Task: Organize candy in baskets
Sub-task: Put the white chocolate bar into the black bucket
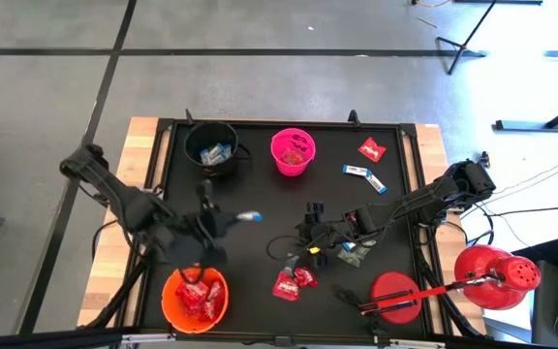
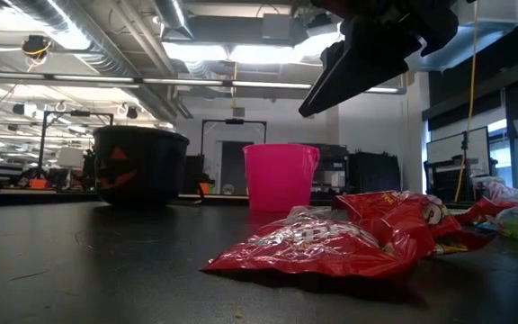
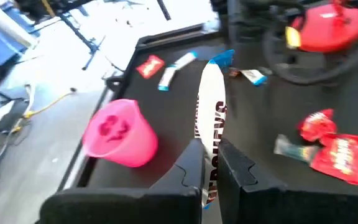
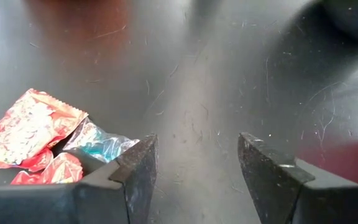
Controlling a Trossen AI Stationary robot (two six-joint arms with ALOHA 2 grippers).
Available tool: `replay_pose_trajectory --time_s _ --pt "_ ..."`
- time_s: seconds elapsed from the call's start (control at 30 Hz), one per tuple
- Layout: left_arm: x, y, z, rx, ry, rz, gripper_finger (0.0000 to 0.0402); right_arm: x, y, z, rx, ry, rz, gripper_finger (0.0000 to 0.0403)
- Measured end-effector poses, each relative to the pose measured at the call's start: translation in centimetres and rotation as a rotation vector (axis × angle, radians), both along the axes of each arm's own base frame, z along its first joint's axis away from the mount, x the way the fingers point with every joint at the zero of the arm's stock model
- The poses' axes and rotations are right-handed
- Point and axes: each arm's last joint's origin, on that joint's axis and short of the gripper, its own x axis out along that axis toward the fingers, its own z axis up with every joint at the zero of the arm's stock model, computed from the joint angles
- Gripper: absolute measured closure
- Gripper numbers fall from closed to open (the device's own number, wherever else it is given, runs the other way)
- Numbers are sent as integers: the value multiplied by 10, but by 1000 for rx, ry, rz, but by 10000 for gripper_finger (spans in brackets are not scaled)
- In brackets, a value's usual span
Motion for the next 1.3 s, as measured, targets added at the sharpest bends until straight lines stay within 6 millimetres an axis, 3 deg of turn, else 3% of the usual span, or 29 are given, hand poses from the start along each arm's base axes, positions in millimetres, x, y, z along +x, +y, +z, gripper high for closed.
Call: replay_pose_trajectory --time_s 0.3,0.53,0.87,1.1,1.3 --pt "-28 53 22 60 -3 169 389 0 0 0 -1 0 -1 185" --pt "-52 107 30 61 -13 453 388 2 0 2 11 -23 -5 185" --pt "-60 179 27 -27 66 770 387 2 1 2 20 -33 -8 185" --pt "-46 220 -7 -186 99 719 387 2 1 3 28 -37 -14 185" --pt "-37 244 -64 -261 114 702 387 2 1 3 32 -36 -18 185"
